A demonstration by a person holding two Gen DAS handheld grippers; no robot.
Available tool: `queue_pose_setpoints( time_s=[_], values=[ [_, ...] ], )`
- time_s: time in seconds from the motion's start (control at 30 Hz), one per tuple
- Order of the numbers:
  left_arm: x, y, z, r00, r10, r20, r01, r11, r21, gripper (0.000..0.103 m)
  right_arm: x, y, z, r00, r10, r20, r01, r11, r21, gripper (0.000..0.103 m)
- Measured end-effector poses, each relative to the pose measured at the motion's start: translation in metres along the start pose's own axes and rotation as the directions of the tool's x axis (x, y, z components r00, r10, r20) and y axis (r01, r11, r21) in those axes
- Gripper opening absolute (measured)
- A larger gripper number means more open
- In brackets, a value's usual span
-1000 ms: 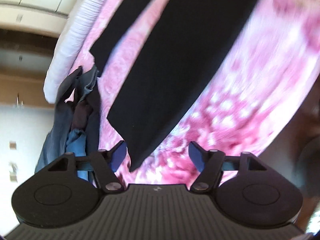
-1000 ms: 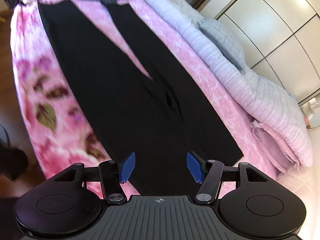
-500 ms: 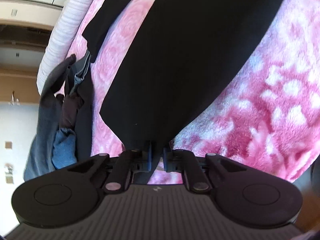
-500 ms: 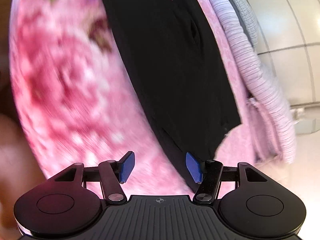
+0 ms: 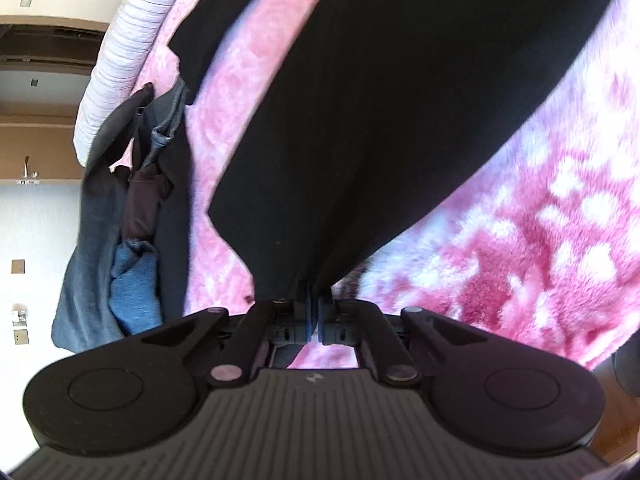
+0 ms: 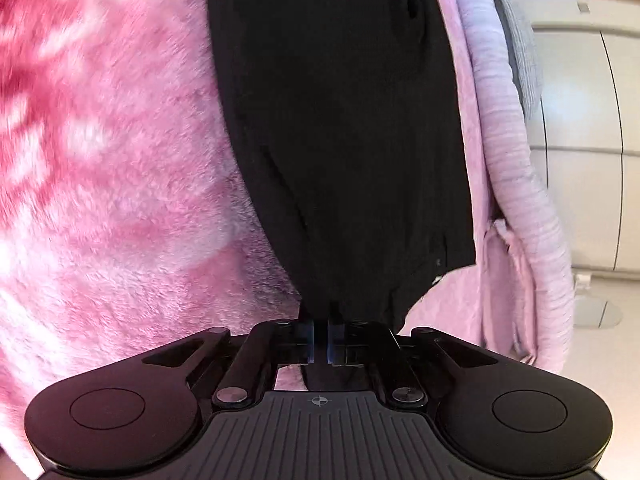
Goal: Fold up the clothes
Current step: 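Grasp one leg hem with the left gripper while the right gripper grasps the other hem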
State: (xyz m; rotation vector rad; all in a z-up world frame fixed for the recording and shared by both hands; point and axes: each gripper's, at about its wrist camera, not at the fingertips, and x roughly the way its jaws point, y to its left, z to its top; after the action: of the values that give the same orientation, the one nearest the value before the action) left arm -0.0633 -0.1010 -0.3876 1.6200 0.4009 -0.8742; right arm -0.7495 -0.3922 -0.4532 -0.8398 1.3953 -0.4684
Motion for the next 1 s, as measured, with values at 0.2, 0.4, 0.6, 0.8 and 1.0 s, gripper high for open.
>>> queue_pose_setpoints(
  time_s=[0.2,0.4,0.6,0.8,1.0],
  values=[
    [-0.015,0.017,0.008,1.0,0.013,0.012,-0.013,1.0,-0.022,0.002,-0.016,-0.015,-0.006,0.999,-0.008,0.037,0.008,1.0,0.003,0.006],
    [-0.007,0.004,0.005,1.0,0.008,-0.013,-0.009,0.999,-0.04,0.002,-0.041,0.022,0.007,0.994,-0.01,0.11,0.004,0.999,0.054,0.048],
    [0.001,-0.006,0.004,0.999,-0.001,-0.037,0.0,0.999,-0.044,0.002,-0.035,0.035,0.032,0.98,-0.059,0.19,0.05,0.998,0.049,0.049],
    [-0.004,0.005,0.008,1.0,0.003,-0.025,-0.004,0.999,-0.039,0.002,0.012,0.019,0.0,0.994,-0.105,-0.002,0.105,0.994,-0.033,0.006],
    [-0.054,0.04,0.007,0.999,0.037,0.029,-0.034,0.997,-0.076,0.002,-0.029,-0.037,0.004,0.999,-0.035,0.02,0.034,0.999,0.033,0.002]
  ],
)
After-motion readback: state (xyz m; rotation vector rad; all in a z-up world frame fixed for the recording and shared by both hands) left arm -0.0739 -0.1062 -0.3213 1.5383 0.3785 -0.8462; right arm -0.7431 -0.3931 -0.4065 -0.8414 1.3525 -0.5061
